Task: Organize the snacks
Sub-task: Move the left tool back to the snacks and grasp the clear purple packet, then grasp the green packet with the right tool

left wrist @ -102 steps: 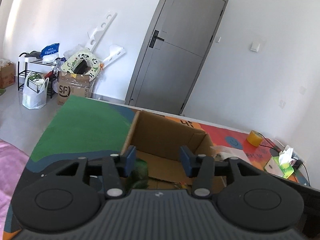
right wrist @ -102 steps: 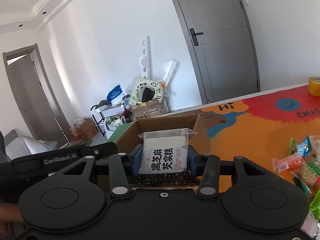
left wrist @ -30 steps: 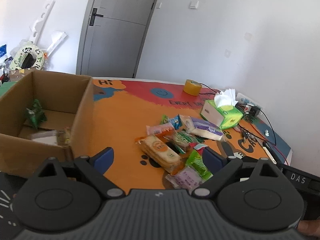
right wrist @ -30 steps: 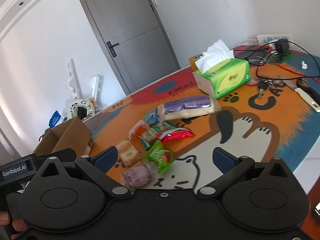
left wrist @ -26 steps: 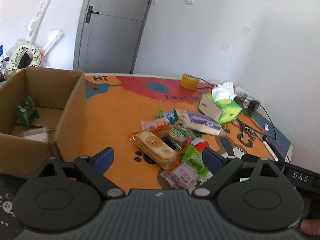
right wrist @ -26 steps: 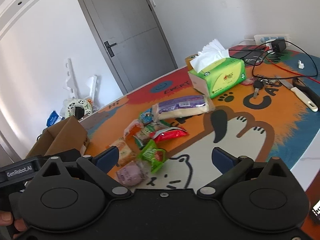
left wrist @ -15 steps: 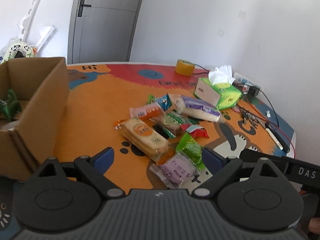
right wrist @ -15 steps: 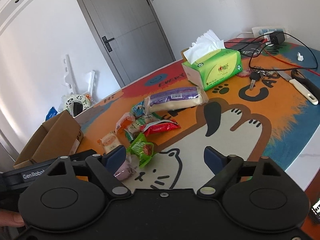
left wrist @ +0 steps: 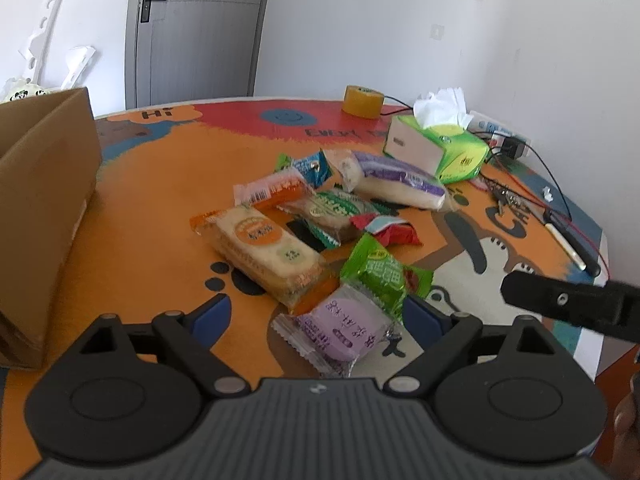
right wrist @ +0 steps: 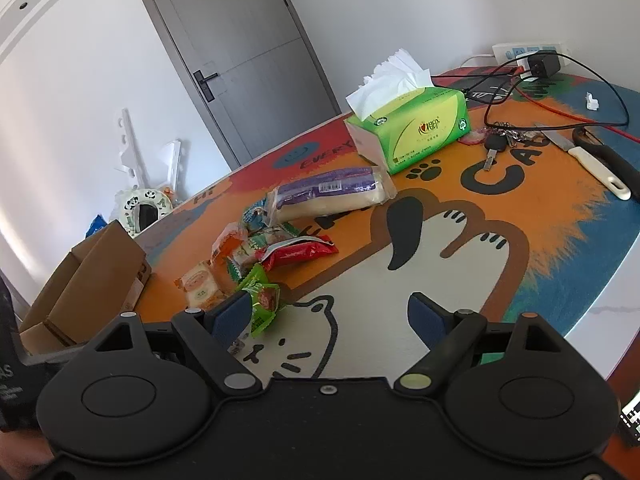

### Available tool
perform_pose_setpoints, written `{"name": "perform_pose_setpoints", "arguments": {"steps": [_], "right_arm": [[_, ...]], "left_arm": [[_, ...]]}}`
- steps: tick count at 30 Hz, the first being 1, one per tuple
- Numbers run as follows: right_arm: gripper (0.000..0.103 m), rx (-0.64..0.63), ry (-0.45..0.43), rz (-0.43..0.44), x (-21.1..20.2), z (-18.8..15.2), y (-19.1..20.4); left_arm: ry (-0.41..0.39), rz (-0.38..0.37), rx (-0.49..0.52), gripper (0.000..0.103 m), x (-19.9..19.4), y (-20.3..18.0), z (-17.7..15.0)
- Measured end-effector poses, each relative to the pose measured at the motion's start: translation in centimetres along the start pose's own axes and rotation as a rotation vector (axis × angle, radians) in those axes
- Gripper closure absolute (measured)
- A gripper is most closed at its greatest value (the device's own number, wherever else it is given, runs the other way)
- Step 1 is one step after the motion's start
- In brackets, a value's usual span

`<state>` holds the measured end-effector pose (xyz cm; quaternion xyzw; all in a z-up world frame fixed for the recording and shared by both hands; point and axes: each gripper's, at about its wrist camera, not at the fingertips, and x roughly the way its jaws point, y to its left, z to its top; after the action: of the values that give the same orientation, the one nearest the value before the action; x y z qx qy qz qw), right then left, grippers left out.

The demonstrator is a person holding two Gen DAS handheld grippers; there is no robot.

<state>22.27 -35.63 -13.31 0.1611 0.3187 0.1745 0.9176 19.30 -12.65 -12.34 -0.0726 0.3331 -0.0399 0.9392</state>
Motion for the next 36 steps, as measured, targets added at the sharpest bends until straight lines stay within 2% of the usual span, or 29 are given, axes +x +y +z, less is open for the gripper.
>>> {"name": "perform_pose_setpoints", "arguments": {"steps": [4,7,9,12,15,18,24,30,33,36], "right_arm": [[0.018,-0.003,0.007,0.006,0.3,-0.2,0.2],[0.018,-0.008,0.014,0.015,0.6,-0.3,0.6],[0.018,-0.015,0.018,0.023,0.9,-0.4,1.0],[0.018,-0.031,0.022,0.032,1.3,-0.4,1.6],[0.018,-0.052,0.020,0.035,1.7,-0.2,2.3],[0.022,-0.066,0.024,0.048,2.3,0.0,3.0],[0.024,-0.085,0.047,0.069,4.1,-0.1,4.2],[0.032,-0.089,0.074,0.079,6.0,-0.2,4.9],[0.038,-0.100,0.081,0.081,7.0,-0.3,5.4],[0.054,-0.130,0.075,0.067,7.4,-0.3,6.1]], "left_arm": [[-0.001,-0.009,0.006,0.012,0.4,0.1,-0.5],[-0.012,-0.024,0.027,0.022,0.3,0.1,-0.7],[-0.016,-0.037,0.027,0.045,0.1,0.2,-0.7],[-0.013,-0.066,0.012,0.065,-0.1,0.7,-0.7],[-0.010,-0.093,-0.013,0.071,-0.6,1.2,-0.5],[-0.024,-0.100,-0.013,0.075,-1.2,1.5,-0.4],[-0.037,-0.100,-0.037,0.080,-2.2,2.5,-0.1],[-0.044,-0.097,-0.060,0.082,-2.8,3.7,0.2],[-0.037,-0.100,-0.068,0.082,-2.7,4.1,0.1],[-0.032,-0.102,-0.076,0.080,-2.7,4.6,0.0]]}}
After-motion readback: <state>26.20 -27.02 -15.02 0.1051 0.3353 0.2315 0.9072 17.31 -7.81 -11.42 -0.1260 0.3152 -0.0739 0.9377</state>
